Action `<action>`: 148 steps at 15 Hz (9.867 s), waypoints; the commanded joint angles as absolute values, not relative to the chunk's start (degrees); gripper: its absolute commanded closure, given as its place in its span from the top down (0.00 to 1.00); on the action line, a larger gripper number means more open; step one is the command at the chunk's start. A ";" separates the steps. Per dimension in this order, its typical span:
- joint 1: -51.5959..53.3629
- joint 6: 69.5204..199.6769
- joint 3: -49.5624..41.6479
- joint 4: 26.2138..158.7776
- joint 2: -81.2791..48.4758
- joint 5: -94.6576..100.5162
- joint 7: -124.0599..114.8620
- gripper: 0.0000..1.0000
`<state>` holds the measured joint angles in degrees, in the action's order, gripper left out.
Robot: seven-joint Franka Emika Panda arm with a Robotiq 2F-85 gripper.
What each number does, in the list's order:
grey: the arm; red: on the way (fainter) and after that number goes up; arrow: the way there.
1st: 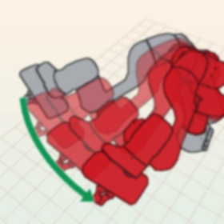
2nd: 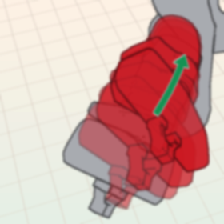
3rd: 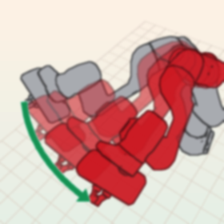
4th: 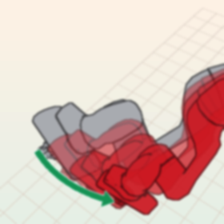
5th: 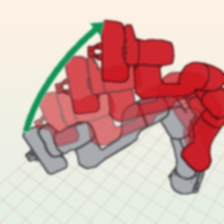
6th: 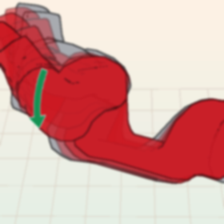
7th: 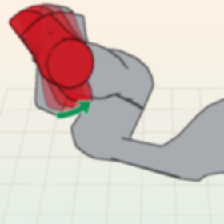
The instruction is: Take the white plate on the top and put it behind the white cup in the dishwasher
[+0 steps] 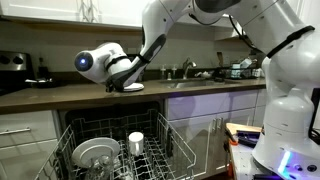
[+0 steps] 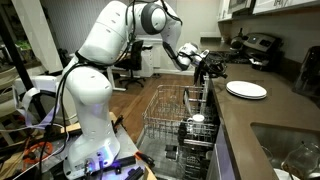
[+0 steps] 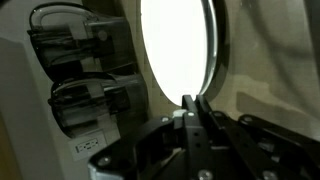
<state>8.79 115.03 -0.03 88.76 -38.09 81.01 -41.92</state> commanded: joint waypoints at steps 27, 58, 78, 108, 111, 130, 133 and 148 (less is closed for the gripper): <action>6.75 116.03 -1.00 90.79 -37.98 82.10 -42.80 0.62; 6.39 116.19 -1.08 91.50 -38.40 82.00 -42.98 0.37; 6.31 116.10 -1.05 91.84 -38.37 81.92 -43.08 0.21; 5.68 115.71 -1.73 93.02 -37.72 82.07 -43.27 0.20; 5.38 115.68 -1.85 93.17 -37.68 82.14 -43.28 0.32; 5.91 115.05 -1.74 93.14 -36.84 82.26 -41.94 0.08; 5.96 114.82 -1.50 93.08 -36.36 81.89 -41.22 0.08; 7.04 115.55 0.65 90.16 -37.30 81.53 -40.88 0.08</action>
